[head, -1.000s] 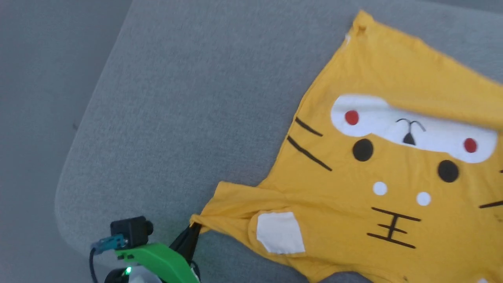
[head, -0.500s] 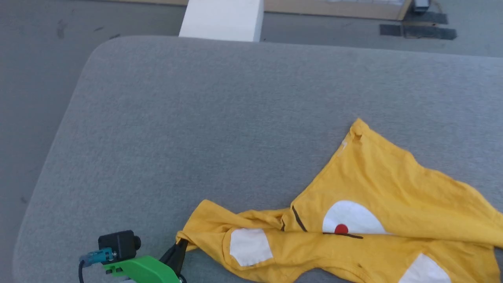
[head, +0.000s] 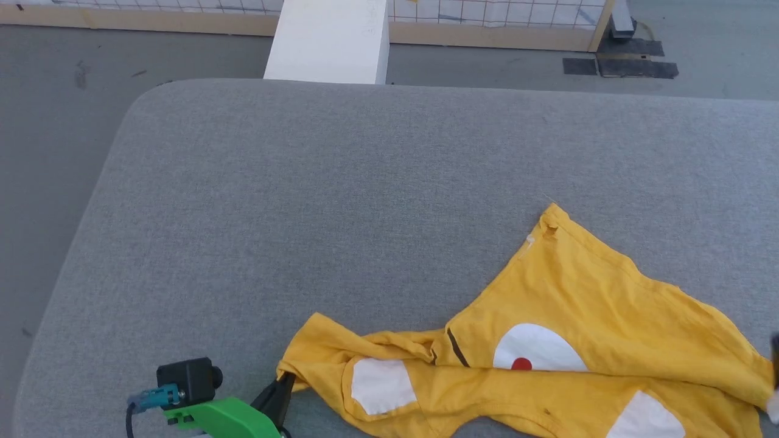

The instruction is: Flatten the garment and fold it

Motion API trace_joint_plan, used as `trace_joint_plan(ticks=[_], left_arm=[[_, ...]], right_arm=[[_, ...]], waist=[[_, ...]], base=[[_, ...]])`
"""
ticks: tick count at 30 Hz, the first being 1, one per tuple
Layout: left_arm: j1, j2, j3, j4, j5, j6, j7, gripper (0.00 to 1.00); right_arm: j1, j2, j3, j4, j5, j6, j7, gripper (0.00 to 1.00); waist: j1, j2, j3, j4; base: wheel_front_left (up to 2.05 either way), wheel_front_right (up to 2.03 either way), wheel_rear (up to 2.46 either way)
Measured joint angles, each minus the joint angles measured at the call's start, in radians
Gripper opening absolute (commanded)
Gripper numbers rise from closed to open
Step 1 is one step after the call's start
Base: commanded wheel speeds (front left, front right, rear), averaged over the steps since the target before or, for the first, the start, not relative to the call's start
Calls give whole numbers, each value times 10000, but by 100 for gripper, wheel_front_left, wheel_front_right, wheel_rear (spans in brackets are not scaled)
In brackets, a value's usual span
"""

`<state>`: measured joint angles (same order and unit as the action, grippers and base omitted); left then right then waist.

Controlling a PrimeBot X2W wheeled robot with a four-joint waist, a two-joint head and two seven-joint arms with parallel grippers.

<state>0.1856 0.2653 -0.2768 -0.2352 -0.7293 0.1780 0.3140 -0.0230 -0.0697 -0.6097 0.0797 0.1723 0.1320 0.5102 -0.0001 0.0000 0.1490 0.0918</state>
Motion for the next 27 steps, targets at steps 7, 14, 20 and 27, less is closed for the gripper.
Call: trace_joint_plan(ticks=[7,14,20,27], left_arm=[[-28,-31,-117,10,-25,-52,-4,0],[-221,-82,-228,102,-25,-111,-90,0],[-591,-217,-372,336,-23,-270,-182,0],[-717,-397,-545,665,-25,-399,-339,0]], right_arm=[[-844,-1492,3170,-424,744,0,-2387,100],[-2729,-3053,6784,974,1289,0,-2851,100],[-4444,-3586,8673,2801,1720,0,-1985,100],[-5538,-3586,9206,4489,2080,0,-441,100]], waist=[[0,0,138,185],[0,0,534,452],[1,0,857,906],[0,0,1127,1470]], base=[[0,0,0],[0,0,0],[0,0,0],[0,0,0]])
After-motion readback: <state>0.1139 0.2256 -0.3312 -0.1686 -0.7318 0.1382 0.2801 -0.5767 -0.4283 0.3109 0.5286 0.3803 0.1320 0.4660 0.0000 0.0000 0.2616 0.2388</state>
